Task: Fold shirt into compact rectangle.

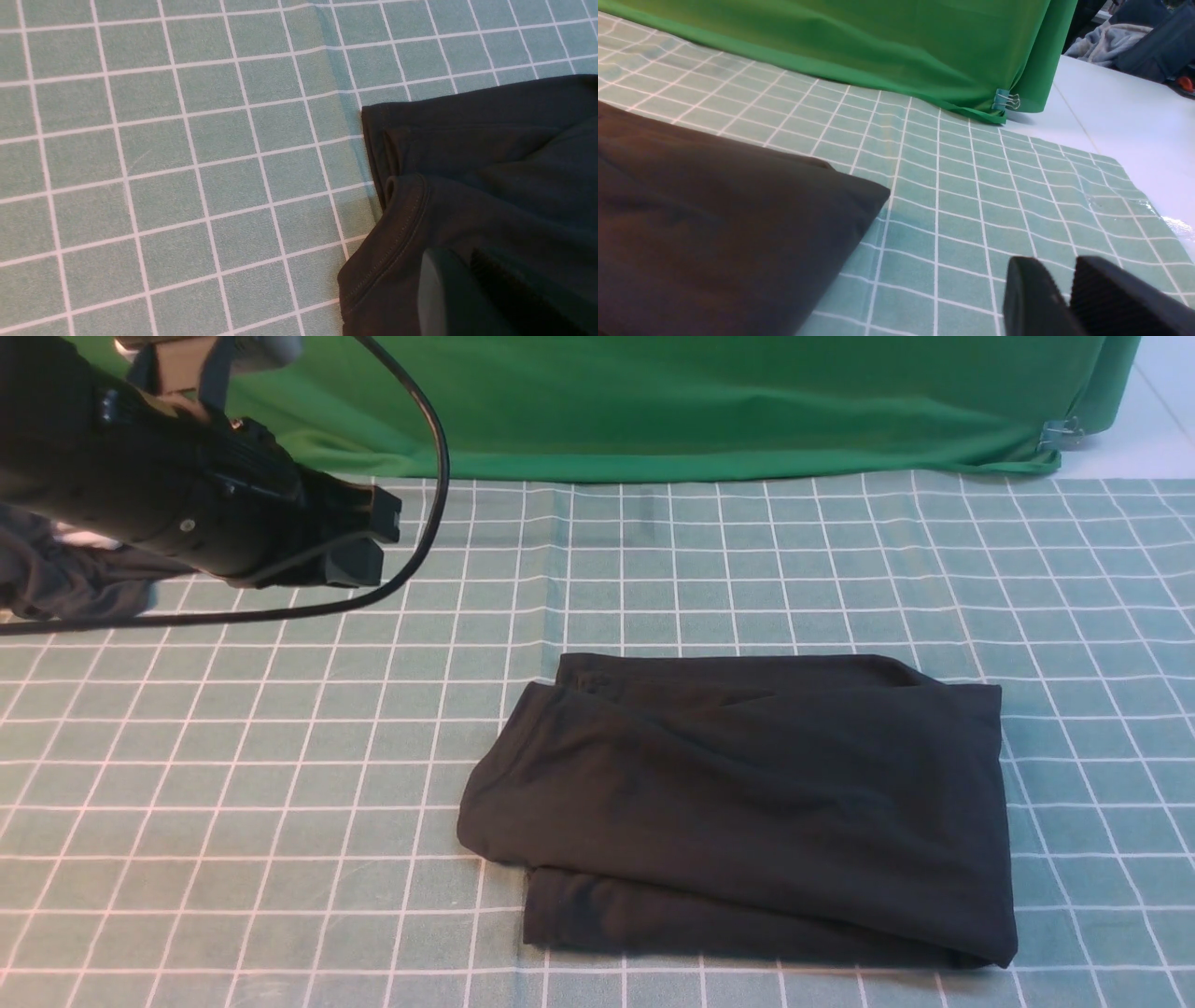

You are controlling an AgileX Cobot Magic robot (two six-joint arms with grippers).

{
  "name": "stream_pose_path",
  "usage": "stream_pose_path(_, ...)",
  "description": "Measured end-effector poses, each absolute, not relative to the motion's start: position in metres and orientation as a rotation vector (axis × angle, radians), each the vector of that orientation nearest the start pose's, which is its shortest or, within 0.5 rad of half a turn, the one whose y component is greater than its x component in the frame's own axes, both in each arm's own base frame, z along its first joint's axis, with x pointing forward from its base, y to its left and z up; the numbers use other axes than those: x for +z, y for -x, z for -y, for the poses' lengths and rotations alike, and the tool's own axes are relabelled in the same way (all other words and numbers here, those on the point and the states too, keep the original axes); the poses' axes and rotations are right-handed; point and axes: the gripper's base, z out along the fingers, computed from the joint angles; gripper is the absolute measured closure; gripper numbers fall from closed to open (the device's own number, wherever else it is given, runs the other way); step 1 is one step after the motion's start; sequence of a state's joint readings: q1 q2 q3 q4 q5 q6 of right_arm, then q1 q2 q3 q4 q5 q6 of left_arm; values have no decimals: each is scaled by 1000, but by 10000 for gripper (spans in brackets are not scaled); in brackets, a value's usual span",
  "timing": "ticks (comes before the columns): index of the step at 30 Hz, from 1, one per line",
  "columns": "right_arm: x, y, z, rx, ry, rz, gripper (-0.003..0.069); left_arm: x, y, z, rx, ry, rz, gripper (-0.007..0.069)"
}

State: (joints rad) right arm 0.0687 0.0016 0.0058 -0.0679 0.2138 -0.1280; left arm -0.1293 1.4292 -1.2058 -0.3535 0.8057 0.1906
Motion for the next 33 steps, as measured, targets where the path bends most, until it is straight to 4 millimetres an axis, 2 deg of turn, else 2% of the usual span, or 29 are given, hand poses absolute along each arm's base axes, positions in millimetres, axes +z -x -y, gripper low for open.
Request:
stream_pose_path(17,192,-56,1,-151,162,-1699,476,325,-298,59,-347,-222,-2489,590)
stream_pose_path(28,190,-56,1,-98,101,-1725,454,326,-297,58,-333,-226,-2480,590)
stream_pose_path(31,190,-56,1,-97,100,-1725,446,335,-291,57,-316,-235,-2450,590)
stream_pose_path(33,190,-56,1,-97,99,-1726,440,353,-276,54,-296,-250,-2396,590)
